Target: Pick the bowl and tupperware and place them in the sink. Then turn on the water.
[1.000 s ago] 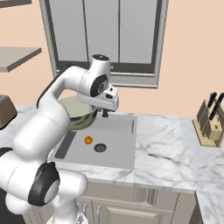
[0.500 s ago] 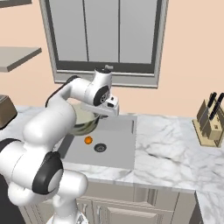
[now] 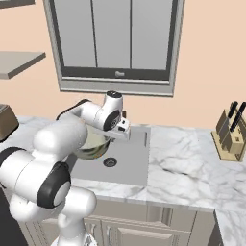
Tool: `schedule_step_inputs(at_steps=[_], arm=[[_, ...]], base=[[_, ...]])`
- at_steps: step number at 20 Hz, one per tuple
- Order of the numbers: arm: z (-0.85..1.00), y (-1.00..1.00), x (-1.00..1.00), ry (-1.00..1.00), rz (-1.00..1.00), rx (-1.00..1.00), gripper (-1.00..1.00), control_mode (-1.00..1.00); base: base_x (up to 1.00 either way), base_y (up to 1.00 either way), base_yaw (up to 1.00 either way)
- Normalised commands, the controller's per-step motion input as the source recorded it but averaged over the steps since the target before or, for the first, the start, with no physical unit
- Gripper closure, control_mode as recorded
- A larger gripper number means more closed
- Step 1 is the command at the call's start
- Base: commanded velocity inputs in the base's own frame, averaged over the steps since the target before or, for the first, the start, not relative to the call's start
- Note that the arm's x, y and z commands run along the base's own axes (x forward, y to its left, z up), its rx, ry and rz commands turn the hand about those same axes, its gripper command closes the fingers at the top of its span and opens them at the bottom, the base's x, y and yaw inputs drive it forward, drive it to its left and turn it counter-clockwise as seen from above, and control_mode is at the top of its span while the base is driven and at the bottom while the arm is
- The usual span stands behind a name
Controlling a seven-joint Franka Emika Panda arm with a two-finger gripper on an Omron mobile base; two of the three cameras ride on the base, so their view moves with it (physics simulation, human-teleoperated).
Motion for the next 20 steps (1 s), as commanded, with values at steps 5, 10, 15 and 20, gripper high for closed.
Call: schedule_step_inputs(at_steps=[5,10,15,20], arm=[[-0.59,0.01,0.15,0.00,0.00,0.00,1.00,-1.00],[-0.56,0.05,0.15,0.00,0.00,0.00,1.00,-1.00],[-0.49,0.10,0.21,0.00,0.00,0.00,1.00,-1.00],[-0.43,0.07,0.25,0.00,0.00,0.00,1.00,-1.00]], base=[[0.00,0.00,0.00],[0.00,0.00,0.00],[0.00,0.00,0.00],[0.00,0.00,0.00]])
